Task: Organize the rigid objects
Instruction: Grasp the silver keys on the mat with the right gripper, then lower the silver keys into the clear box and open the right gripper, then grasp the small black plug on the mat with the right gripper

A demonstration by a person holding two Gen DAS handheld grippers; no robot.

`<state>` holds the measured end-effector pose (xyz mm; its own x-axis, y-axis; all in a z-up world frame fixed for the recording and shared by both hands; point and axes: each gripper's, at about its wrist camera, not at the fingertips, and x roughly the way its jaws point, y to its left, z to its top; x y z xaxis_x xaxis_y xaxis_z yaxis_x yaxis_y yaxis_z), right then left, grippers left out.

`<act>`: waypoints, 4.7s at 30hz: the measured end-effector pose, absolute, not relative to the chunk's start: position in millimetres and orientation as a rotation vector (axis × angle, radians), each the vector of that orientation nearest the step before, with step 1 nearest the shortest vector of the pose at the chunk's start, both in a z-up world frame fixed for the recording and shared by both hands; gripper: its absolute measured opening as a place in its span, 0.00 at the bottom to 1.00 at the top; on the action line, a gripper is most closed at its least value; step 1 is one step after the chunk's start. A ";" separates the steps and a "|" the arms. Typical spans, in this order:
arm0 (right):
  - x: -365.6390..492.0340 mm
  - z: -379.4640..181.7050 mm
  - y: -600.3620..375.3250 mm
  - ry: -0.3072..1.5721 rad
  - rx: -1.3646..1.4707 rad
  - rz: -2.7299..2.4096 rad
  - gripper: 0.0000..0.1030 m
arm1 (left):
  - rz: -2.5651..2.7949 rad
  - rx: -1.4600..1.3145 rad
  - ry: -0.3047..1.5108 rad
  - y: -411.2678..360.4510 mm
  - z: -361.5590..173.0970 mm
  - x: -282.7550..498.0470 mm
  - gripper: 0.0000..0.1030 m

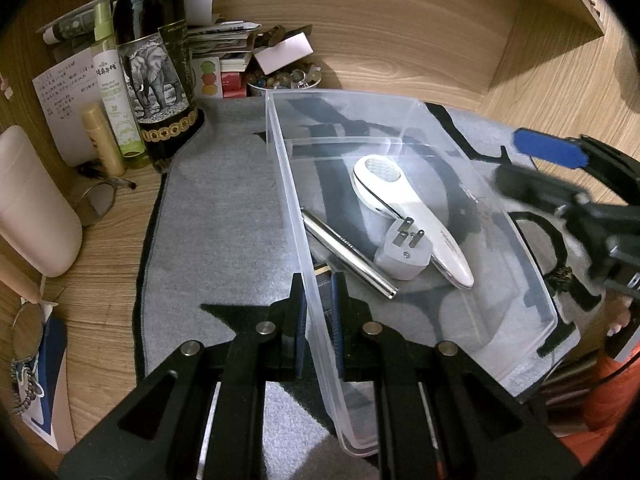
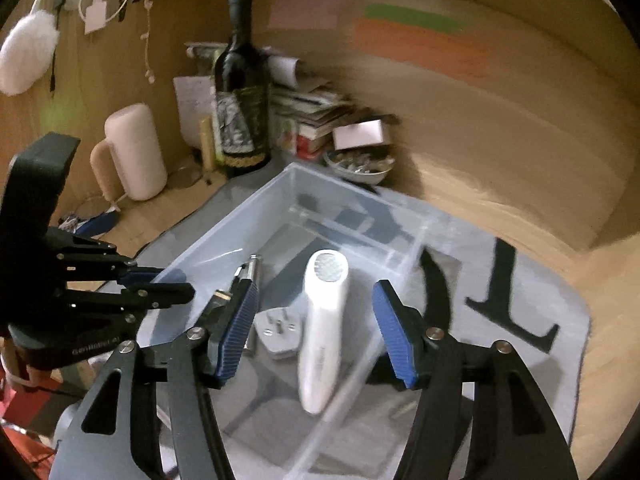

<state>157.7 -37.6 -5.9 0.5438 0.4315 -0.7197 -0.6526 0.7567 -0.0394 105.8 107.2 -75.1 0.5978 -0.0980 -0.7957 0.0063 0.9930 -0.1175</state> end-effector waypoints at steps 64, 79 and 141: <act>207.1 -52.8 -124.5 0.893 -0.234 0.453 0.20 | -0.062 -0.111 0.930 110.1 -75.5 105.4 0.11; 175.8 21.4 -93.9 0.665 -0.234 0.565 0.20 | -0.062 -0.111 0.930 110.2 -75.5 105.2 0.11; 173.7 0.4 -61.6 0.782 -0.292 0.687 0.40 | -0.059 -0.104 0.933 108.5 -74.6 107.0 0.11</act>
<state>173.7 -61.6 0.4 0.5092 0.4570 -0.7293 -0.6642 0.7476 0.0048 107.0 108.5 -74.6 0.5947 -0.0957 -0.7982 0.0053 0.9933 -0.1152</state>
